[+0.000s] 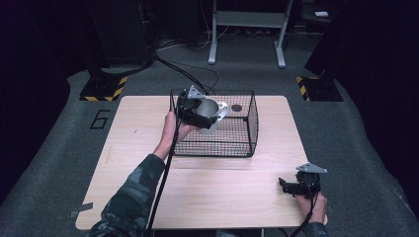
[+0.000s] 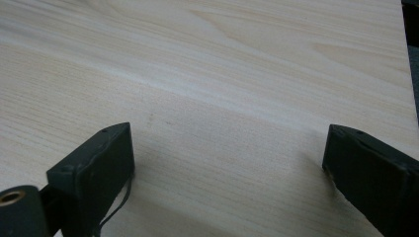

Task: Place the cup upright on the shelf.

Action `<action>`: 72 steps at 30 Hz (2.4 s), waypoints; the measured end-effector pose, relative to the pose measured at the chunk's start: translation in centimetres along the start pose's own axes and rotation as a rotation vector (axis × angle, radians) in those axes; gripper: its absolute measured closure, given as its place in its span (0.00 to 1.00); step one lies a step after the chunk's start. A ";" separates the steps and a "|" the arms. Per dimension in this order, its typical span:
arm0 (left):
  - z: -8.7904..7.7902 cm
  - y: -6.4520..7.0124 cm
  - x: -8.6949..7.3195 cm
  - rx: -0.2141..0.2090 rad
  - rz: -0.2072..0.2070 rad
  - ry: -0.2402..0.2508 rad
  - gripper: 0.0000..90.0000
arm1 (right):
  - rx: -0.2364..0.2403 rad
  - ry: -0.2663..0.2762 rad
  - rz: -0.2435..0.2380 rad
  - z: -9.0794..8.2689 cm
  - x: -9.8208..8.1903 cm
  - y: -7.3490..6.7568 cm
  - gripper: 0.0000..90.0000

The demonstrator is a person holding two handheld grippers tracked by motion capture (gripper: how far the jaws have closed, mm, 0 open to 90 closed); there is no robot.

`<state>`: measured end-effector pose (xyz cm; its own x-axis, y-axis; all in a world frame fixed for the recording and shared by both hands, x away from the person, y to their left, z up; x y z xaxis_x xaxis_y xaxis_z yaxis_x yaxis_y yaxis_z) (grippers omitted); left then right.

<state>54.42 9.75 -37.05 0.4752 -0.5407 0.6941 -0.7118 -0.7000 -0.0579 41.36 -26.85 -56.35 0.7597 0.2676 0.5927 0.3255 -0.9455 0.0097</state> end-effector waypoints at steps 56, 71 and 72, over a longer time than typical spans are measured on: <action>10.3 -3.3 -0.8 -0.003 -0.054 -0.165 0.07 | 0.001 -0.002 -0.005 0.0 0.0 0.0 0.06; 11.5 -3.2 -1.2 -0.008 -0.064 -0.211 0.07 | 0.002 0.001 -0.006 0.0 0.0 0.0 0.06; 11.6 -3.2 -1.3 -0.009 -0.066 -0.213 0.07 | 0.003 -0.002 -0.006 0.0 0.0 0.0 0.06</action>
<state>62.05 7.26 -46.04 0.6186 -0.5809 0.5290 -0.6796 -0.7335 -0.0108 41.33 -26.88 -56.34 0.7591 0.2735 0.5908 0.3314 -0.9434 0.0110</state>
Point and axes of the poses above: each handheld gripper's, and its own axes: z roughly forward along the jaws, x roughly out of its top, y roughly to its right, the point moved 5 cm from there along z, roughly forward along the jaws, and after that the axes turned 11 degrees about -y, right-handed, at the moved point
